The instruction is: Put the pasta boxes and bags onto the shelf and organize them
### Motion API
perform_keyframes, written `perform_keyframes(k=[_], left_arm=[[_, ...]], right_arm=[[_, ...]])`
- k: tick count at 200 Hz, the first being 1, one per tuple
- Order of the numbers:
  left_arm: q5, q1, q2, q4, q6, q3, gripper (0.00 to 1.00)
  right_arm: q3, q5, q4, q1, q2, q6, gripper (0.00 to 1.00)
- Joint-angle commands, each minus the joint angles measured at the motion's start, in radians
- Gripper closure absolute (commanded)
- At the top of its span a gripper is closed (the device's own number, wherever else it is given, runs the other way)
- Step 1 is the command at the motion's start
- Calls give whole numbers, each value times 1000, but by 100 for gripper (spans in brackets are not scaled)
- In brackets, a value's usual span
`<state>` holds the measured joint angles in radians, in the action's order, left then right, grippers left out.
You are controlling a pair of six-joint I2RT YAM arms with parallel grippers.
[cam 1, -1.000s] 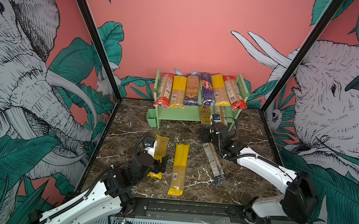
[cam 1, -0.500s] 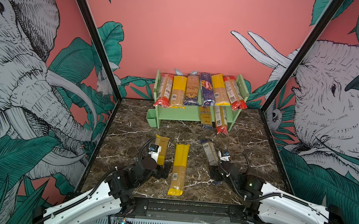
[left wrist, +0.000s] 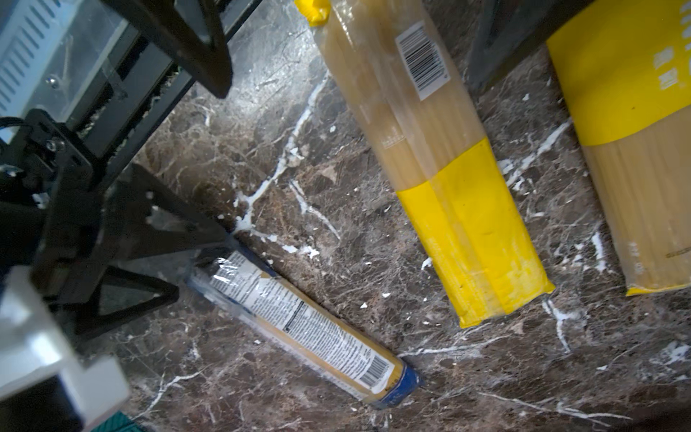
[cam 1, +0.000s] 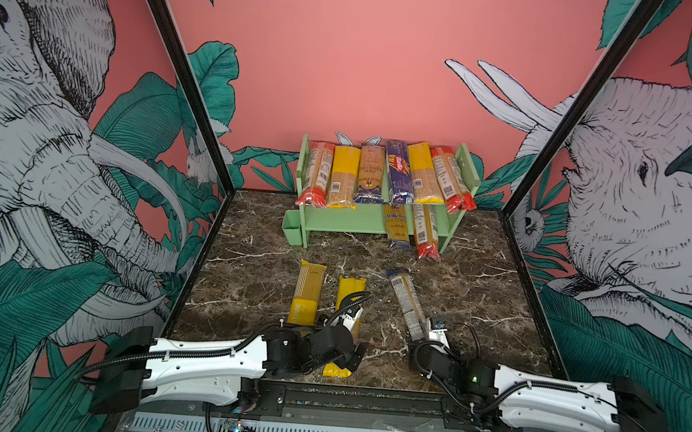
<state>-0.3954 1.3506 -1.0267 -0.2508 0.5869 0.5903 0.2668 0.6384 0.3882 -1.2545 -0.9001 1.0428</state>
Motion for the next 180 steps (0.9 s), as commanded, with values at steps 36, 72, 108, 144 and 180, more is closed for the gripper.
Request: perform_keyframes(k=[36,72,108,144,180], left_arm=[[-73,14,32,9,12,22,1],[-99,16,60,-10,17,16,1],[-120,15,79,-34,18,14,1],[-147,16,113,-70,7,24,1],[-188,15,184,-137,2,32,1]], right_arm=[[-130,72,-257,-14,-86,43,5],[-166,73,-357,-14,-85,-34,7],[-178,61,-383,-14,-161,-18,42],[-144,13,-452,-21,-319,-36,73],[-86,-29,-508,-36,-333,-127,88]])
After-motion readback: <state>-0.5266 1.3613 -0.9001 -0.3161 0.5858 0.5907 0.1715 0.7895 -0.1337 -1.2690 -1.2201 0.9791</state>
